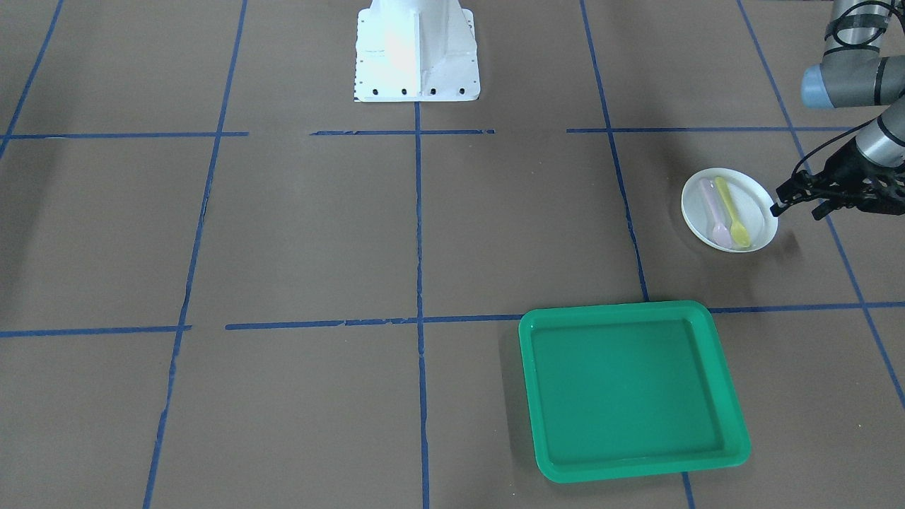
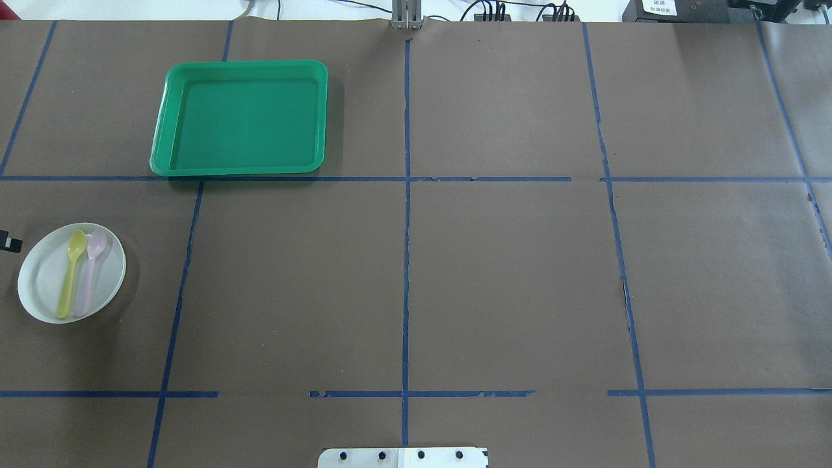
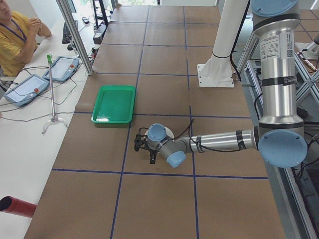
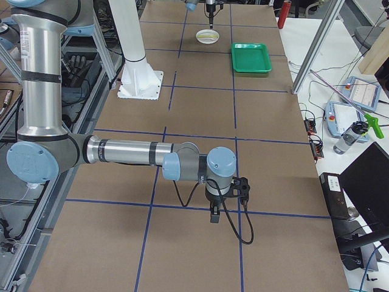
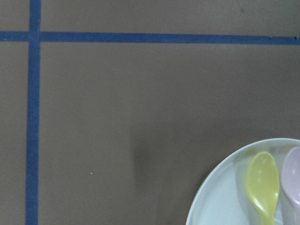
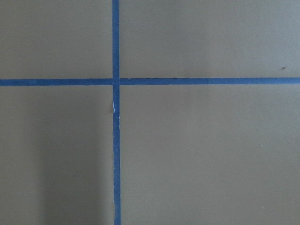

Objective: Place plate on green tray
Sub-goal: 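Lower the left gripper to the white plate's rim and grasp it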

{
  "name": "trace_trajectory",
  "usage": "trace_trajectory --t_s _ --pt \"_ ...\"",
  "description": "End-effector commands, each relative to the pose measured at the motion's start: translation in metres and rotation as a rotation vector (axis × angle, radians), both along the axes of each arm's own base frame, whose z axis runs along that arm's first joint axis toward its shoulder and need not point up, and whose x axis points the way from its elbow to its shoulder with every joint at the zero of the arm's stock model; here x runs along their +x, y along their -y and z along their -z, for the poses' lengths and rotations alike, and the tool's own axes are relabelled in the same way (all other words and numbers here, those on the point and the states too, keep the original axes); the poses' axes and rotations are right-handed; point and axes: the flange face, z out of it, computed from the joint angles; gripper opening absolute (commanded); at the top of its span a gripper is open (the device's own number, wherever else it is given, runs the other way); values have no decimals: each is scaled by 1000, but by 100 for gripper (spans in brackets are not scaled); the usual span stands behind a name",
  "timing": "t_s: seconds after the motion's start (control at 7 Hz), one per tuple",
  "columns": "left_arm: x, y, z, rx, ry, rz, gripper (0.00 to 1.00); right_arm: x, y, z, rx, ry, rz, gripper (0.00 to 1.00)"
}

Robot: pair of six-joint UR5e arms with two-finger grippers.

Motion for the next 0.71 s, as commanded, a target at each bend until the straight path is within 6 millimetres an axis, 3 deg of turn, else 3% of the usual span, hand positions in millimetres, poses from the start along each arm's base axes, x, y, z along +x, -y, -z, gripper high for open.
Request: trace_trajectory --t_s 0.0,0.14,0.29,0.43,0.57 --pt "14 -3 -1 9 19 -6 93 0 0 0 0 0 0 100" --pt "14 -3 0 6 13 -8 42 0 0 0 0 -1 0 100" --pt "17 1 5 7 8 -10 7 0 0 0 0 0 0 100" --pt "18 3 7 10 4 -11 0 0 0 0 -2 -1 0 100" --pt "19 3 9 14 1 -13 0 0 0 0 0 0 0 100"
